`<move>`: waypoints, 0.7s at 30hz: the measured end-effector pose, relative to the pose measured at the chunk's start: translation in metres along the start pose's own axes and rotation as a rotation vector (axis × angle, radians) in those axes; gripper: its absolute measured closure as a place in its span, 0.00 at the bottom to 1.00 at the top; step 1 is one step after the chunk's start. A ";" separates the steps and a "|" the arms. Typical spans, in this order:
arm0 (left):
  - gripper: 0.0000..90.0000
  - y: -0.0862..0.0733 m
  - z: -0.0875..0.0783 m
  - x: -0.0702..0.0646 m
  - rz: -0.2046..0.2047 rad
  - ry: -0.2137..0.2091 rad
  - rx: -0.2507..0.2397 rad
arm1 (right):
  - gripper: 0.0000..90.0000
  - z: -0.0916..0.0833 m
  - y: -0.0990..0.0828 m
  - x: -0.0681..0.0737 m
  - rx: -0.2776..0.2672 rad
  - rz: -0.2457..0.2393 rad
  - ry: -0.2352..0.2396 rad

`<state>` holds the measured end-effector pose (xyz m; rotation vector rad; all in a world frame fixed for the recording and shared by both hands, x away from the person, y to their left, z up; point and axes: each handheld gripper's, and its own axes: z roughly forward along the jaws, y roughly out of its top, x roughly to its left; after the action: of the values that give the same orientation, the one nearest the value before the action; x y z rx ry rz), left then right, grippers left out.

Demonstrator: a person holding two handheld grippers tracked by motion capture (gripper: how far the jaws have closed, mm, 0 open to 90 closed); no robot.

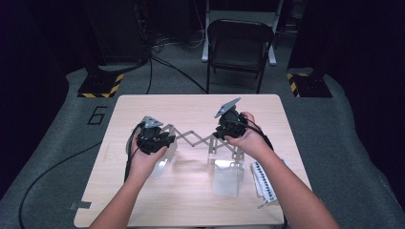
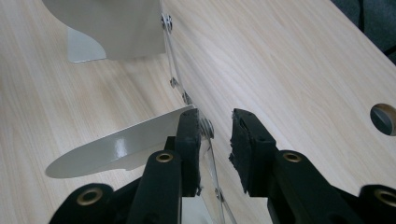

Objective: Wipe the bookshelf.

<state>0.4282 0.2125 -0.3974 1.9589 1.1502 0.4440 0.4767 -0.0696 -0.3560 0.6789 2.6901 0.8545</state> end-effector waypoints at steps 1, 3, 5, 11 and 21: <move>0.79 0.000 0.000 0.001 -0.002 -0.007 0.001 | 0.80 0.002 0.001 0.000 0.003 0.001 0.000; 0.80 0.000 0.001 0.003 -0.021 -0.014 0.006 | 0.82 0.005 0.002 0.000 0.019 -0.015 0.012; 0.81 -0.001 0.002 0.003 -0.049 -0.022 -0.003 | 0.84 0.007 0.003 0.002 0.047 -0.013 0.002; 0.86 -0.001 0.003 0.002 -0.037 -0.011 -0.005 | 0.89 0.010 0.004 0.002 0.049 -0.021 0.018; 0.91 -0.001 0.004 0.003 0.009 0.024 0.024 | 0.91 0.009 0.003 0.005 0.053 -0.012 0.023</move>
<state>0.4315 0.2130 -0.4011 1.9848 1.1680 0.4618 0.4768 -0.0602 -0.3622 0.6671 2.7438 0.7951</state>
